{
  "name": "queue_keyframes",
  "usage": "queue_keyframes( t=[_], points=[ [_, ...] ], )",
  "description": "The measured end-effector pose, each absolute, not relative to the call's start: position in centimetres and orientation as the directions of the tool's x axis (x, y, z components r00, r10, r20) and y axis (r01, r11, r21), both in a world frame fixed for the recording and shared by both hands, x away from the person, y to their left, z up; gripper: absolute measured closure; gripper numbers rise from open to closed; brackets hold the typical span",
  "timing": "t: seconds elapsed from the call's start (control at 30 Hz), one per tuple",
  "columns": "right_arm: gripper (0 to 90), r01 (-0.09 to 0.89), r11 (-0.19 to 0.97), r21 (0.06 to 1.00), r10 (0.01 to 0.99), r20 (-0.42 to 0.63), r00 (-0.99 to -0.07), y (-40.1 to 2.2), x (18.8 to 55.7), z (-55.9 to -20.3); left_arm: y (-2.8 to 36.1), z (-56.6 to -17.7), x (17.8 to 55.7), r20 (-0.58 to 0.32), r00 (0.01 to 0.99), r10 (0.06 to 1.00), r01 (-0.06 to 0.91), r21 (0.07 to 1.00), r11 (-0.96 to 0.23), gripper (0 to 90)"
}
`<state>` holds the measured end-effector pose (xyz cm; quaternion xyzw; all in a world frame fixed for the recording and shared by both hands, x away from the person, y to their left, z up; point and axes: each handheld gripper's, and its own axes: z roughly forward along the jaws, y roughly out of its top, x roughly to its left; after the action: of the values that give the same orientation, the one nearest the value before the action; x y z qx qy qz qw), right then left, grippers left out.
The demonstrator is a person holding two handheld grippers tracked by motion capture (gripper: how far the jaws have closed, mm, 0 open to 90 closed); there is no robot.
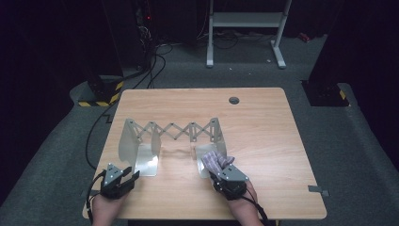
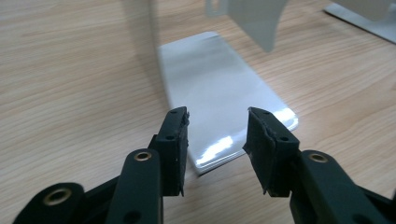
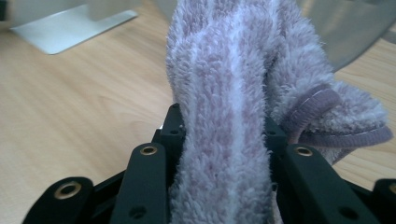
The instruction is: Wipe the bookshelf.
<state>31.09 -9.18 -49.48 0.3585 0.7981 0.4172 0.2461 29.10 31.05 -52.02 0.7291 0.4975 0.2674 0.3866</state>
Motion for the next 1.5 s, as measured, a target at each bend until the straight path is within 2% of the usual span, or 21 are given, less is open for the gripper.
queue_keyframes(
  t=[0.23, 0.33, 0.47, 0.6, 0.67, 0.83, 0.97, 1.3, 1.5],
  points=[
    [64.9, 0.401, 0.342, 0.849, 0.839, -0.084, -0.537, -12.0, 32.6, -49.5, 31.5, -51.9, 30.1, 0.010, 0.309, 0.951, 0.524, 0.833, -0.179, 44.3],
    [64.9, 0.410, 0.332, 0.850, 0.855, -0.087, -0.512, -12.7, 33.3, -49.6, 31.4, -51.7, 31.5, -0.018, 0.298, 0.954, 0.524, 0.838, -0.148, 43.7],
    [64.9, 0.419, 0.328, 0.847, 0.863, -0.087, -0.498, -13.2, 33.8, -49.6, 31.2, -51.7, 32.7, -0.003, 0.298, 0.954, 0.508, 0.847, -0.156, 53.7],
    [64.8, 0.423, 0.327, 0.845, 0.864, -0.087, -0.495, -13.4, 33.9, -49.6, 31.5, -51.6, 33.3, -0.021, 0.288, 0.957, 0.491, 0.861, -0.129, 71.5],
    [64.8, 0.422, 0.321, 0.848, 0.866, -0.082, -0.493, -13.4, 33.9, -49.6, 31.2, -51.7, 33.2, 0.000, 0.285, 0.958, 0.482, 0.864, -0.144, 80.5],
    [64.8, 0.422, 0.312, 0.851, 0.871, -0.079, -0.485, -13.5, 33.9, -49.7, 30.6, -51.7, 33.6, -0.007, 0.282, 0.959, 0.477, 0.868, -0.134, 83.7],
    [64.8, 0.424, 0.309, 0.851, 0.882, -0.089, -0.463, -14.3, 33.9, -49.8, 29.3, -51.7, 34.1, -0.004, 0.320, 0.947, 0.472, 0.868, -0.156, 84.8],
    [64.9, 0.443, 0.246, 0.862, 0.933, -0.086, -0.350, -18.6, 33.9, -49.5, 26.2, -51.7, 33.8, 0.009, 0.399, 0.917, 0.446, 0.872, -0.203, 85.2],
    [64.8, 0.443, 0.257, 0.859, 0.913, -0.067, -0.402, -17.5, 32.8, -49.5, 26.5, -51.8, 33.9, 0.034, 0.363, 0.931, 0.441, 0.874, -0.204, 86.1]
  ],
)
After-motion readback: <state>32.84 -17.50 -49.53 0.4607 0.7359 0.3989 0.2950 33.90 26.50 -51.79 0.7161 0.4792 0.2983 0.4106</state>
